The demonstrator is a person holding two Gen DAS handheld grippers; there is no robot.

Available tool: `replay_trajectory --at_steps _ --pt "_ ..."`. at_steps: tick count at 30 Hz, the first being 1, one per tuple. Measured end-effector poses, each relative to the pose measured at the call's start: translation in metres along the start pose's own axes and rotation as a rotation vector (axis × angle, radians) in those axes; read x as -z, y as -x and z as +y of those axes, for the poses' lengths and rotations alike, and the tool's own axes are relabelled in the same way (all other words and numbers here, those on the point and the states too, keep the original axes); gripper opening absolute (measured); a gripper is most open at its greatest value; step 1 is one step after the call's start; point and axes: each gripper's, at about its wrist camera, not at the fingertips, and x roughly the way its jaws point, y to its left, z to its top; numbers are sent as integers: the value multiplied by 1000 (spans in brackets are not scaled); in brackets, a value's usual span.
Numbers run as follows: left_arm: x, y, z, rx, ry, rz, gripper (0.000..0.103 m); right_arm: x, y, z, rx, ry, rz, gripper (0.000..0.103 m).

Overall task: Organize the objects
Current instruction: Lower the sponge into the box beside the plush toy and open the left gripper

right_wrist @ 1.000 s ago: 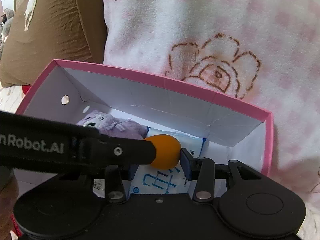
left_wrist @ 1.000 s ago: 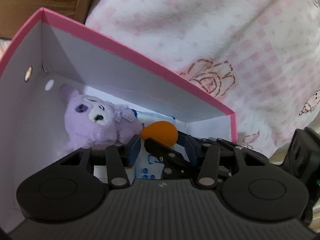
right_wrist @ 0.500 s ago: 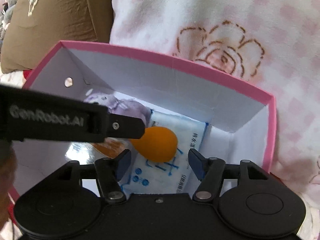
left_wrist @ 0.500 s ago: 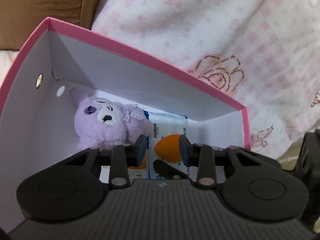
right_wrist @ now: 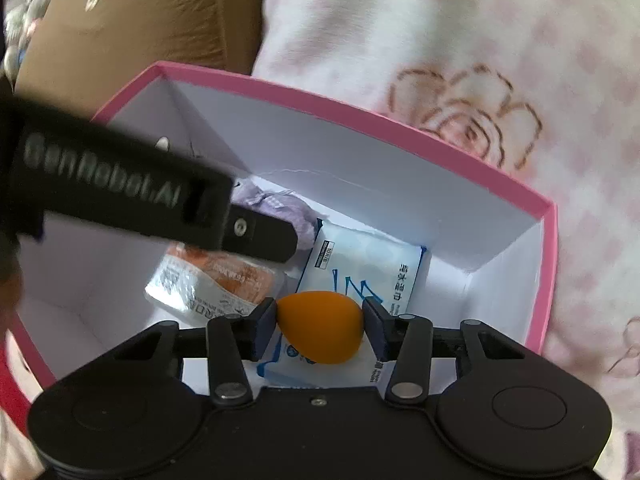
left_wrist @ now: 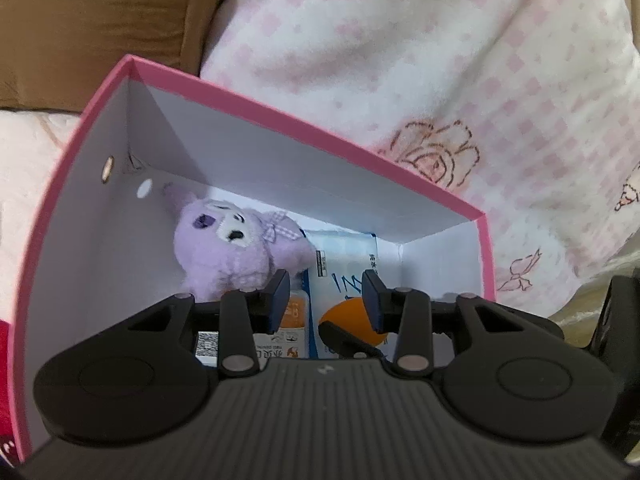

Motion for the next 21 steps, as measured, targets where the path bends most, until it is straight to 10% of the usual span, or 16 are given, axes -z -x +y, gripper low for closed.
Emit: replay_trajectory --at_steps 21 --pt "-18 61 44 -71 15 -87 39 -64 -1 5 -72 -98 -92 51"
